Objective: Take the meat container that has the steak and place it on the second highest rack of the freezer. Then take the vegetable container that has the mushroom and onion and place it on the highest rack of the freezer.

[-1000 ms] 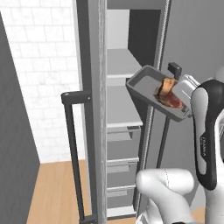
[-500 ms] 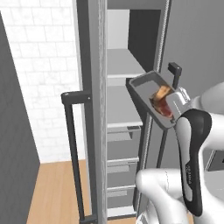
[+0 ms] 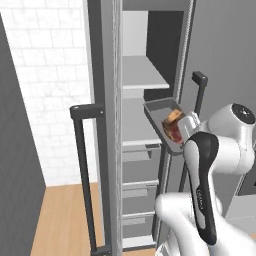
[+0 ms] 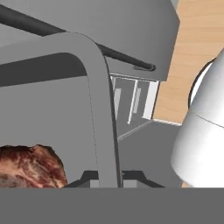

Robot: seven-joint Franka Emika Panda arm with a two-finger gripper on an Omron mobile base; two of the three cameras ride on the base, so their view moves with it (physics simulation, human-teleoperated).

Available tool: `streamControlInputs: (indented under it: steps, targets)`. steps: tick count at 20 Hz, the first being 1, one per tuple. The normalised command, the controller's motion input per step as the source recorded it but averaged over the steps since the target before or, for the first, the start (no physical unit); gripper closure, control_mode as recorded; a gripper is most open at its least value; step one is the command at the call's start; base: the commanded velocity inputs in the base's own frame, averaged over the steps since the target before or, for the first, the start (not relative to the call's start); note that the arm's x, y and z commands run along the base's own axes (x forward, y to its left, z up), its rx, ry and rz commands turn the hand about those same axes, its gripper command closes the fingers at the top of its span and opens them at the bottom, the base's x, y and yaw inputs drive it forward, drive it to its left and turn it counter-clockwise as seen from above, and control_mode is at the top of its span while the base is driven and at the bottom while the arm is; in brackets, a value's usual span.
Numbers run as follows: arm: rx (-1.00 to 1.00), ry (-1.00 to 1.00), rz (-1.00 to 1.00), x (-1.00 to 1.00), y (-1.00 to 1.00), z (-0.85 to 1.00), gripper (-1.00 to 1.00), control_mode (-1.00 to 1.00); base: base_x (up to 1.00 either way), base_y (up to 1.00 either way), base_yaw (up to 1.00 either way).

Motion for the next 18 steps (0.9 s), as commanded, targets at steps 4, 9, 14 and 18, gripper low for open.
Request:
streamControlInputs:
  steps: [4, 9, 14, 18]
  targets:
    - [0.01, -0.01, 0.0, 0.72, 0.41, -0.5, 1.0, -1.0, 0.0, 0.0, 0.0]
    - [0.07, -0.12, 0.0, 0.82, 0.03, -0.43, 1.0, -1.0, 0.0, 0.0, 0.0]
    - [0.07, -0.07, 0.05, 0.8, -0.01, -0.5, 1.0, -1.0, 0.0, 0.0, 0.0]
    - [0.04, 0.0, 0.0, 0.07, 0.12, -0.2, 1.0, -1.0, 0.0, 0.0, 0.0]
